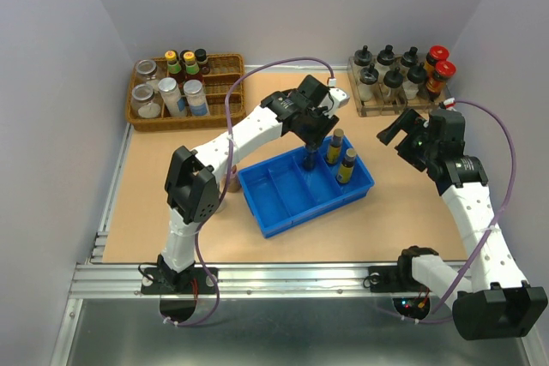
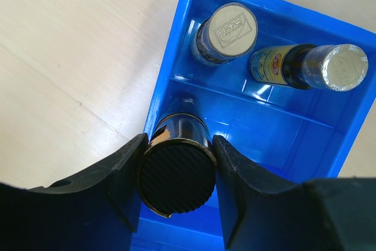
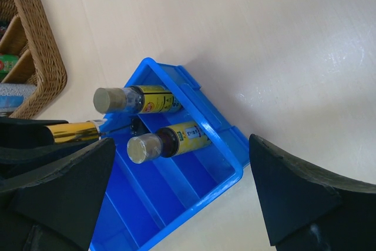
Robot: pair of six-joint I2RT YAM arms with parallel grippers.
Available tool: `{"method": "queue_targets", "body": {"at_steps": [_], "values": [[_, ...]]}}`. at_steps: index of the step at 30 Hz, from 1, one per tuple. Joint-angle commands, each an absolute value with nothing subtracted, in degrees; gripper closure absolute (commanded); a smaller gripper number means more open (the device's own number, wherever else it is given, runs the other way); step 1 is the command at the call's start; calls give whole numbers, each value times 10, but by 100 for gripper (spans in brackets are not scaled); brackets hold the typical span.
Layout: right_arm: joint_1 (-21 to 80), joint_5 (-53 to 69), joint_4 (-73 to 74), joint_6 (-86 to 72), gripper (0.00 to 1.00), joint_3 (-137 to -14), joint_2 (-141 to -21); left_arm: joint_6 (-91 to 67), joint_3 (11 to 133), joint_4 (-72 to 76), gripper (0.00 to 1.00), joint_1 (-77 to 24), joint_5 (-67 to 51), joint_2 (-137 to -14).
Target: Organize the condiment bottles
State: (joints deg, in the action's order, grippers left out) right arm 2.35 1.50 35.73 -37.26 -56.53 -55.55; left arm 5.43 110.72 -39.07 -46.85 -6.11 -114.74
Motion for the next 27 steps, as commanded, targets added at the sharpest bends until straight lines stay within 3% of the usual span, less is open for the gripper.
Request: {"method": "queue_targets", "body": {"at_steps": [1, 8, 19, 27], "values": [[25, 5, 355, -367, 0, -599, -546, 63, 1111, -368, 47, -468, -66, -1125], [25, 5, 355, -367, 0, -599, -546, 63, 1103, -370, 39, -468, -71, -1125], [25, 4, 356, -368, 0, -600, -548, 63, 1110, -370, 36, -468, -43, -1118], [25, 4, 356, -369, 0, -599, -549, 62, 1150, -394, 28, -461, -36, -1077]]}}
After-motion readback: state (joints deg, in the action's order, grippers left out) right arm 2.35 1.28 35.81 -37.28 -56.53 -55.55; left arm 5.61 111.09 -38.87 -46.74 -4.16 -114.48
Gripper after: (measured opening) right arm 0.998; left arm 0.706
